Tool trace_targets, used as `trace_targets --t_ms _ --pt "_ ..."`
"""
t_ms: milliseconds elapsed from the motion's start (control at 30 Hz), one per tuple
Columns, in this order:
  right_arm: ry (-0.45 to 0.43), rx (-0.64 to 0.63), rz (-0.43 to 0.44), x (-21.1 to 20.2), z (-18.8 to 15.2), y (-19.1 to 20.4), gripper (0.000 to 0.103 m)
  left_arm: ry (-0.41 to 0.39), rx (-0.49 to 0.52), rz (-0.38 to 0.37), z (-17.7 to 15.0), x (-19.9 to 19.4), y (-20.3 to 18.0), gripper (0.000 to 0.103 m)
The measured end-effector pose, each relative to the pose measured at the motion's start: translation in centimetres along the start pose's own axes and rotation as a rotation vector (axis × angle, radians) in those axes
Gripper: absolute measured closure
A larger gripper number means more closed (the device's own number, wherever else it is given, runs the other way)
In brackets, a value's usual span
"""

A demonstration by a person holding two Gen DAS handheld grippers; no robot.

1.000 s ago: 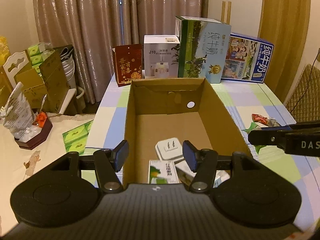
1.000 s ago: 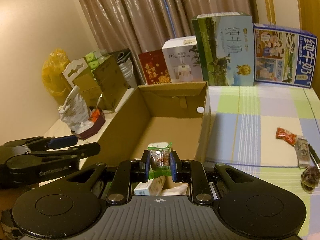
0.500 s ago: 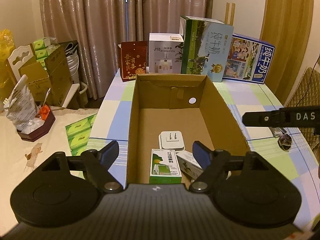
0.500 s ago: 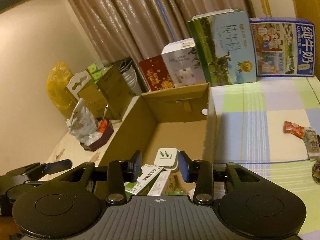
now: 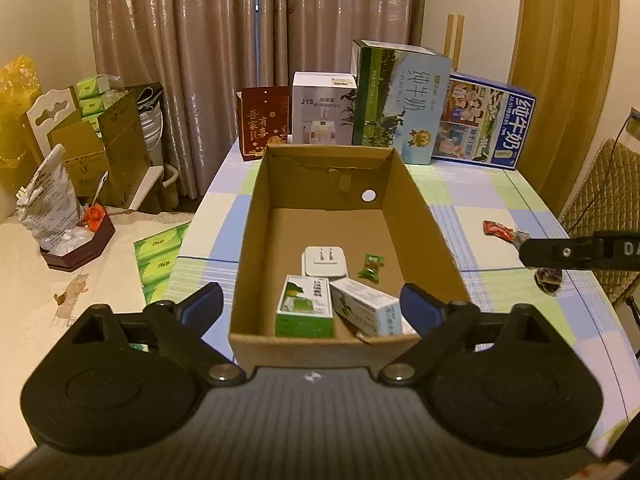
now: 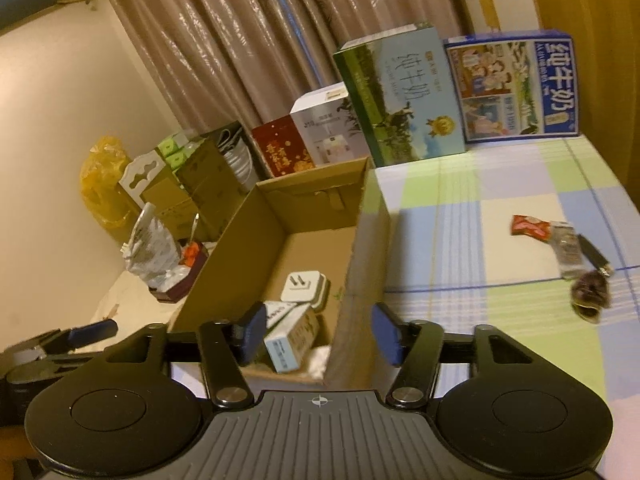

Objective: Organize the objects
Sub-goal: 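Move both tools back from the cardboard box to the table items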

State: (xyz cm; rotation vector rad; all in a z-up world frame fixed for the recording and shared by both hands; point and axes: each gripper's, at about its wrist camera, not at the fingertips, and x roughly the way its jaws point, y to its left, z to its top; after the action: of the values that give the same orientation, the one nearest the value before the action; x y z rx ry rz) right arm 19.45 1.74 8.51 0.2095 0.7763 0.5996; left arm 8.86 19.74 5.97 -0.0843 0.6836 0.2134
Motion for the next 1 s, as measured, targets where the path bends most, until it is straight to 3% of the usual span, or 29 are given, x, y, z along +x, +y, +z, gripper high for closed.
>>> trace_targets --t_ms 200,467,1000 --pt "-0.02 -0.043 -0.059 -3.3 -2.4 -0.1 0.027 -0.013 -0.011 -0.015 -0.8 -2.1 -1.4 0.001" --pt "-0.039 -0.031 -0.128 -7.7 -5.3 -2.3 0.01 -0.008 -0.01 -0.052 -1.8 -4.0 -3.9 0.001" --pt "-0.11 0.09 -0.29 -14.9 -7.3 -10.2 0.004 0.008 0.087 -0.207 -3.5 -3.5 -13.0 0.001"
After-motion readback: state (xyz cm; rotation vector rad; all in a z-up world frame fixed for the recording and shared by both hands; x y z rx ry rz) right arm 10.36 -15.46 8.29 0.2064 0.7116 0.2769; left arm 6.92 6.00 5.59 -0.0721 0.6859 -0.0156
